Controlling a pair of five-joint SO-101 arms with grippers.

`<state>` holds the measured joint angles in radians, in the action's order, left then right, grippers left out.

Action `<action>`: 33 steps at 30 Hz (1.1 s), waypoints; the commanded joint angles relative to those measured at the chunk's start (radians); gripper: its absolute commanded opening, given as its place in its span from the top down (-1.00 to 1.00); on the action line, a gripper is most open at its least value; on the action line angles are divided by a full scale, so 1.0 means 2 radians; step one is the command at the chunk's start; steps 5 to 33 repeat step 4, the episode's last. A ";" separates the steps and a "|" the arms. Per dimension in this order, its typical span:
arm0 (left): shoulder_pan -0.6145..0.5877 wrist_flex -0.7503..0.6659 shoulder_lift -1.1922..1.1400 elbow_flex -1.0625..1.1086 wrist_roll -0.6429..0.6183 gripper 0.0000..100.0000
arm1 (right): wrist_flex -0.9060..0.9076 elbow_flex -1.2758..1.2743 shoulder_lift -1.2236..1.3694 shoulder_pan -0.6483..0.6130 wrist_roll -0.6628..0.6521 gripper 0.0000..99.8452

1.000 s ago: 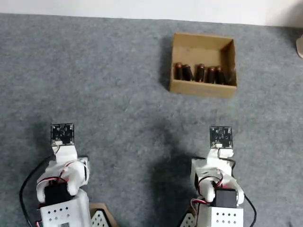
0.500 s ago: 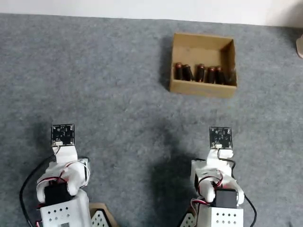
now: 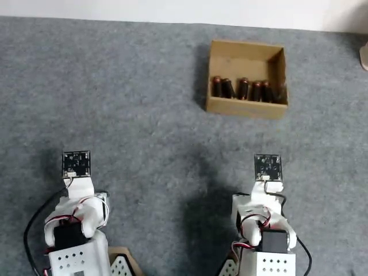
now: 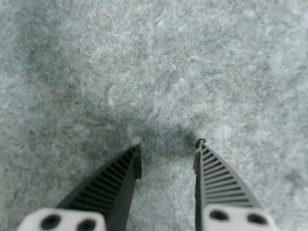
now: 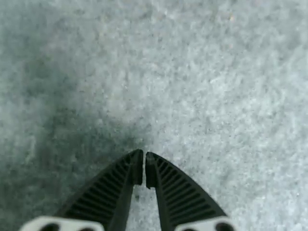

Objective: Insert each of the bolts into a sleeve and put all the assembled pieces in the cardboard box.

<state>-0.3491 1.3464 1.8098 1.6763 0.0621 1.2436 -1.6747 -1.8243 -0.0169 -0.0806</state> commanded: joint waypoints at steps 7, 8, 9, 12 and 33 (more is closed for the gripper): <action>-0.007 0.002 0.002 0.009 0.003 0.64 | 0.002 -0.077 -0.006 0.006 0.002 0.99; -0.007 0.002 0.002 0.009 0.003 0.64 | 0.002 -0.077 -0.006 0.006 0.002 0.99; -0.007 0.002 0.002 0.009 0.003 0.64 | 0.002 -0.077 -0.006 0.006 0.002 0.99; -0.007 0.002 0.002 0.009 0.003 0.64 | 0.002 -0.077 -0.006 0.006 0.002 0.99; -0.007 0.002 0.002 0.009 0.003 0.64 | 0.002 -0.077 -0.006 0.006 0.002 0.99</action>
